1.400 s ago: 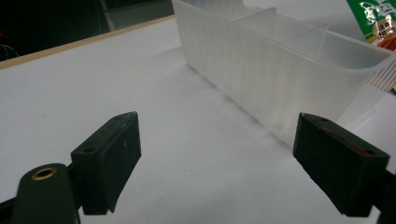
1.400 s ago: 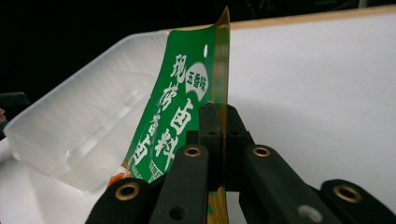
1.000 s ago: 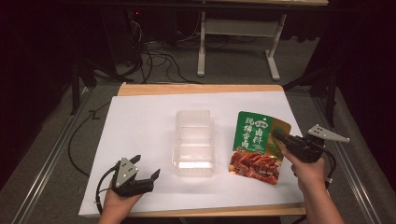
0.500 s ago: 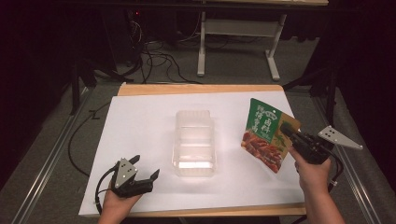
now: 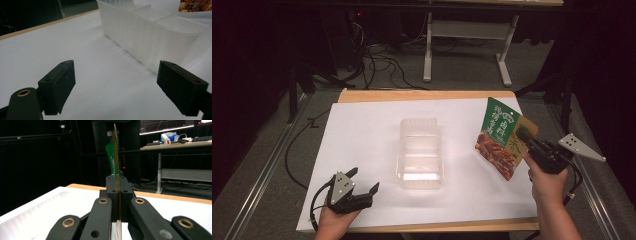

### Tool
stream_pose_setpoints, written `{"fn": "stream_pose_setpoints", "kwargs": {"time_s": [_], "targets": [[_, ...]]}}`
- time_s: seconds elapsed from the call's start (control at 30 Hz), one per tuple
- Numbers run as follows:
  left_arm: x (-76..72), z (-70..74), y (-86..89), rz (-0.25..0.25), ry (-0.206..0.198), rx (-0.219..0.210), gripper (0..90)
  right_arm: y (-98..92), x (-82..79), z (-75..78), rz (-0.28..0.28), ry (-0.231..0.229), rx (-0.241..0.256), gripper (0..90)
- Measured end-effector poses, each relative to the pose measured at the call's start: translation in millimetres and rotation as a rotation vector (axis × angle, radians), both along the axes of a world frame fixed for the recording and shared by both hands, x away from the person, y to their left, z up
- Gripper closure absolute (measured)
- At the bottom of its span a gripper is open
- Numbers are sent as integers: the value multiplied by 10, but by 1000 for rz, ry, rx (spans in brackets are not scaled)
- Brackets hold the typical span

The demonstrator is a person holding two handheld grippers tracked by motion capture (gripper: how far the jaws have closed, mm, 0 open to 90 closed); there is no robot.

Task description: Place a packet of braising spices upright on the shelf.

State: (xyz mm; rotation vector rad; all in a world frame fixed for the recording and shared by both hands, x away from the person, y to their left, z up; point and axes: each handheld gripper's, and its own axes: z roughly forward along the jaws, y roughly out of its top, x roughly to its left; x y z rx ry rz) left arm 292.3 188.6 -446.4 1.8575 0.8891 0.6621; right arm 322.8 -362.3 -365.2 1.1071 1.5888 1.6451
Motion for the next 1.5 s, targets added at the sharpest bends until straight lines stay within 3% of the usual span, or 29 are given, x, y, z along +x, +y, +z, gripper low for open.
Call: {"fn": "stream_pose_setpoints", "kwargs": {"time_s": [0.3, 0.5, 0.77, 1.1, 1.5], "targets": [[-26, 4, 20, 13, 1, -2, 157, 100, 14, 43, 17, -18, -2, 900], [-24, -11, 38, 7, 15, -6, 156, 190, 32, 86, 60, -21, 3, 900], [-51, 2, 72, -3, 19, -13, 155, 489, 64, 212, 136, -37, -28, 900], [-50, 10, 72, 2, 9, -14, 155, 799, 194, 431, 225, -72, -24, 900], [-58, 6, 62, -7, 4, -7, 155, 1083, 372, 502, 296, -81, -21, 900]]}}
